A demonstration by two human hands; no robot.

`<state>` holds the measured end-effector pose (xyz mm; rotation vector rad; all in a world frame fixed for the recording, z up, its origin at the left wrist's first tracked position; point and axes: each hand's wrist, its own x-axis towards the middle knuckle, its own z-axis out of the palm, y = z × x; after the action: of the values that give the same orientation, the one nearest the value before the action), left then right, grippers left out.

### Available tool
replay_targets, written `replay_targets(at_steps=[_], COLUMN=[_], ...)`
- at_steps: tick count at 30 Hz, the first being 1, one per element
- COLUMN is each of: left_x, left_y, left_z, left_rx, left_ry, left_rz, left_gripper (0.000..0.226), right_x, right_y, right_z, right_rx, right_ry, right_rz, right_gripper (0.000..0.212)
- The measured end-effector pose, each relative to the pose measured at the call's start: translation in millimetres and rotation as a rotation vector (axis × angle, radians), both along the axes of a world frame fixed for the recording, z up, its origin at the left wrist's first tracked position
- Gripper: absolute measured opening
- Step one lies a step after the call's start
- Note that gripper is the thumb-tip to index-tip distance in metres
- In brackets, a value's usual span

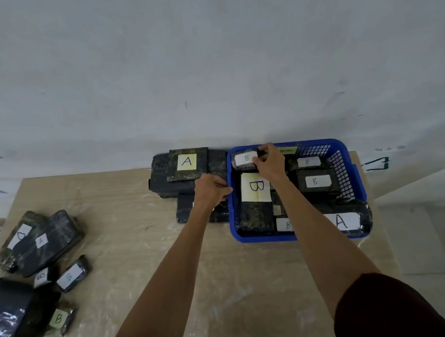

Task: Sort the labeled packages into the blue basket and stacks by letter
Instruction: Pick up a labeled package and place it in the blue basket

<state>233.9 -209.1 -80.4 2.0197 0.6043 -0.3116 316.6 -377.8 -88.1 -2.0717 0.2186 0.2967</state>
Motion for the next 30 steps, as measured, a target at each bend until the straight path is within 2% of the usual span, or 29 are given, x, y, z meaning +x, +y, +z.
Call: replay_targets(at_steps=[10, 17, 30], left_x=[4.7, 5.2, -17.1], left_y=[3.2, 3.2, 20.9], left_z=[6.1, 9.2, 27.2], left_rx=[-0.091, -0.095, -0.113], left_ry=[0.062, 0.077, 0.017], left_rz=[-0.009, -0.017, -0.029], left_gripper=[0.013, 0.013, 0.017], right_x=[6.5, 3.5, -34.7], right_y=[9.9, 8.7, 16.1], right_z=[-3.4, 0.6, 33.5], right_rx=[-0.153, -0.148, -0.221], right_ry=[0.004, 0.031, -0.065], right_rz=[0.047, 0.064, 0.075], right_gripper=[0.035, 0.034, 0.027])
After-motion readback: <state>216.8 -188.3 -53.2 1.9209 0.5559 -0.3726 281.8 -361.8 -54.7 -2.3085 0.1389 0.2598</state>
